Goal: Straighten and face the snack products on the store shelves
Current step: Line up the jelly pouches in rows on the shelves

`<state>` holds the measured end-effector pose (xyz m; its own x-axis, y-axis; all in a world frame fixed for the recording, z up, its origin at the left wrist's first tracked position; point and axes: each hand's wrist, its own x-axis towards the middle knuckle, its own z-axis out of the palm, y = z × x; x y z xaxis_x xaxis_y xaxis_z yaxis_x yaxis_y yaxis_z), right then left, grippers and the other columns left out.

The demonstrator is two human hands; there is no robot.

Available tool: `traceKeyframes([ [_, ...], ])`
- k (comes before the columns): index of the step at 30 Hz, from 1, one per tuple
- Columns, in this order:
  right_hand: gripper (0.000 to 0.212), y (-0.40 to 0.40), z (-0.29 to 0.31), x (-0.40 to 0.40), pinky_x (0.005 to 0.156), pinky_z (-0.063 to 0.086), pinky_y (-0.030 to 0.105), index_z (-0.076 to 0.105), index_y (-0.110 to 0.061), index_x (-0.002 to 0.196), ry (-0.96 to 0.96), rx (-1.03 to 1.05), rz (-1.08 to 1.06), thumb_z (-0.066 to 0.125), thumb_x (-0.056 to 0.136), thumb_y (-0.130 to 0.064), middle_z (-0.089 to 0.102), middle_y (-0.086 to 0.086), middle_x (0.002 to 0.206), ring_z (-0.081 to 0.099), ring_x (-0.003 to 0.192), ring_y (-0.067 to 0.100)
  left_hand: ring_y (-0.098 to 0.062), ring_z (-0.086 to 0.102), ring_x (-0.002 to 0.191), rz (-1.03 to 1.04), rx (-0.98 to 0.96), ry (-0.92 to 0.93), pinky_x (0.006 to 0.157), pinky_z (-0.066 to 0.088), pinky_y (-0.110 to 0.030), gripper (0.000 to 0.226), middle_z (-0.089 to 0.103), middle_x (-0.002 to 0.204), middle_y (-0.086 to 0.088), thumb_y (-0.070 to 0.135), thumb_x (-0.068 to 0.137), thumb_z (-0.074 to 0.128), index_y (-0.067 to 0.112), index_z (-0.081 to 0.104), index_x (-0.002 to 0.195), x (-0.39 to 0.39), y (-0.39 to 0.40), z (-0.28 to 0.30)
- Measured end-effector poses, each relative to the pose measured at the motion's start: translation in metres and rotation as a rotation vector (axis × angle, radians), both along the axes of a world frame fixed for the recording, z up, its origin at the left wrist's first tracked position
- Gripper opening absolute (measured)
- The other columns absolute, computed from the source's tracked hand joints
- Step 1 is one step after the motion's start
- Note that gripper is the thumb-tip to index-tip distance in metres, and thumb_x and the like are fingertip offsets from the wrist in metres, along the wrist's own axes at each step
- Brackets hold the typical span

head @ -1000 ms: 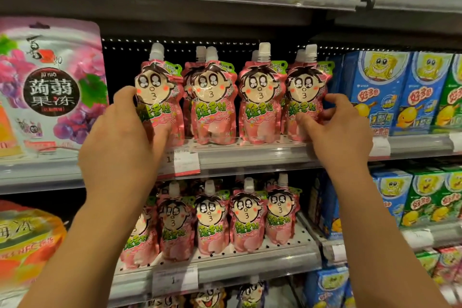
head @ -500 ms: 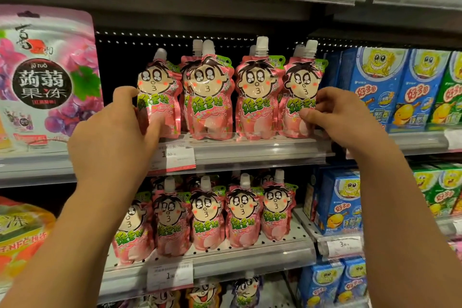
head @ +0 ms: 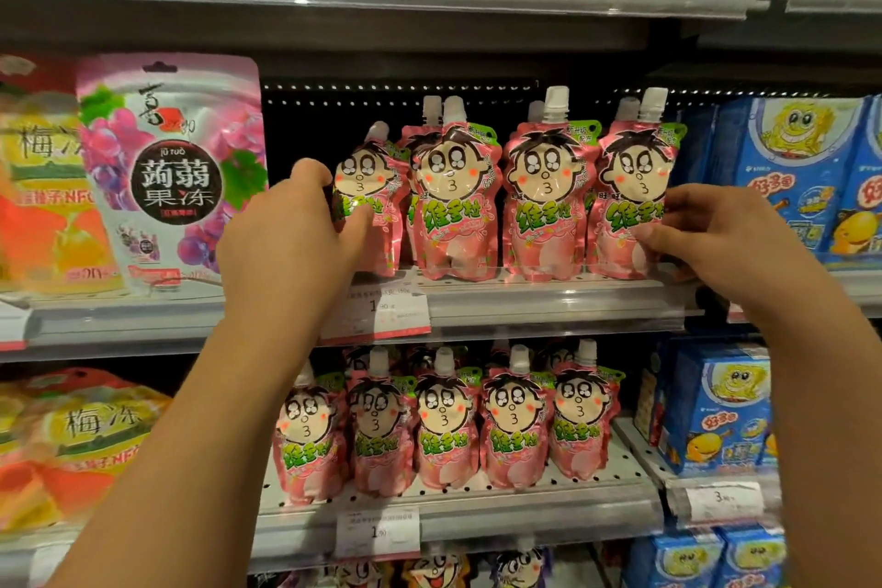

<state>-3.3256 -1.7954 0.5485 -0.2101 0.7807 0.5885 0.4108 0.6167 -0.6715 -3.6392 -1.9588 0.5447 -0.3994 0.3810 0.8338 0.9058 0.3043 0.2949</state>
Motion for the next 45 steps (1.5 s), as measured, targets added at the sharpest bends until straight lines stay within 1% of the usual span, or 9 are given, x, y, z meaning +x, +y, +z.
traceKeyframes([
  [7,0.055,-0.009,-0.006,-0.003,0.063,0.048,0.020,0.062,-0.016,0.135,0.008,0.068,-0.086,0.079,0.086,-0.034,0.070,-0.001,0.107,0.066,0.080,0.005,-0.045,0.063,0.100,0.043,-0.129,-0.067,0.068,0.042,-0.041,0.069,0.067,0.108,-0.018,0.065,0.090,0.058,0.016,0.042,0.136,-0.006,0.017,0.011],
  [12,0.053,-0.017,-0.010,-0.003,0.085,0.051,0.038,0.063,-0.017,0.133,-0.036,0.109,-0.111,0.078,0.086,-0.036,0.067,-0.005,0.102,0.063,0.095,0.016,-0.043,0.062,0.106,-0.032,-0.126,-0.135,0.069,0.040,-0.040,0.074,0.066,0.115,-0.016,0.060,0.090,0.064,0.017,0.037,0.144,-0.008,0.019,0.011],
  [16,0.056,-0.019,-0.008,-0.003,0.089,0.052,0.040,0.062,-0.016,0.135,-0.059,0.124,-0.126,0.078,0.086,-0.038,0.072,0.003,0.113,0.064,0.097,0.018,-0.041,0.061,0.104,-0.109,-0.063,-0.156,0.072,0.041,-0.041,0.075,0.066,0.102,-0.010,0.053,0.089,0.070,0.014,0.038,0.145,-0.005,0.014,0.006],
  [19,0.056,-0.022,-0.009,-0.005,0.091,0.054,0.044,0.062,-0.016,0.135,-0.060,0.122,-0.139,0.077,0.086,-0.039,0.072,0.006,0.116,0.064,0.100,0.020,-0.039,0.063,0.104,-0.154,-0.036,-0.136,0.076,0.045,-0.043,0.068,0.069,0.111,-0.009,0.051,0.086,0.073,0.014,0.044,0.134,-0.003,0.011,0.002],
  [31,0.056,-0.027,-0.011,-0.006,0.086,0.052,0.040,0.062,-0.014,0.134,-0.054,0.108,-0.155,0.078,0.086,-0.037,0.073,0.006,0.112,0.064,0.098,0.020,-0.035,0.062,0.107,-0.169,-0.033,-0.111,0.083,0.050,-0.046,0.066,0.067,0.118,-0.006,0.053,0.085,0.074,0.017,0.047,0.132,-0.003,0.001,-0.003],
  [38,0.062,-0.037,-0.022,-0.007,0.100,0.048,0.041,0.057,-0.015,0.141,-0.007,0.121,-0.230,0.077,0.087,-0.037,0.070,0.009,0.126,0.066,0.110,0.022,-0.033,0.064,0.105,-0.136,-0.014,-0.082,0.083,0.053,-0.049,0.065,0.068,0.117,-0.004,0.057,0.084,0.073,0.020,0.046,0.131,-0.001,-0.001,-0.006],
  [40,0.061,-0.046,-0.030,-0.011,0.102,0.047,0.045,0.057,-0.016,0.140,0.023,0.192,-0.327,0.075,0.089,-0.043,0.068,0.010,0.129,0.063,0.117,0.029,-0.033,0.064,0.107,-0.114,-0.013,-0.073,0.084,0.053,-0.049,0.068,0.066,0.120,-0.004,0.057,0.085,0.072,0.019,0.044,0.134,0.001,-0.003,-0.008],
  [42,0.050,-0.055,-0.039,-0.019,0.095,0.051,0.051,0.060,-0.016,0.133,0.089,0.366,-0.419,0.067,0.092,-0.043,0.068,0.013,0.123,0.064,0.110,0.034,-0.034,0.062,0.111,-0.046,-0.010,-0.035,0.077,0.048,-0.043,0.073,0.061,0.129,-0.006,0.056,0.087,0.069,0.018,0.040,0.142,0.005,-0.009,-0.010],
  [45,0.025,-0.064,-0.046,-0.040,0.076,0.055,0.050,0.067,-0.010,0.117,0.144,0.665,-0.345,0.062,0.097,-0.023,0.070,0.014,0.107,0.066,0.089,0.031,-0.032,0.062,0.105,0.050,0.029,0.080,0.066,0.041,-0.037,0.070,0.056,0.129,-0.007,0.052,0.091,0.066,0.017,0.041,0.146,0.013,-0.025,-0.016],
])
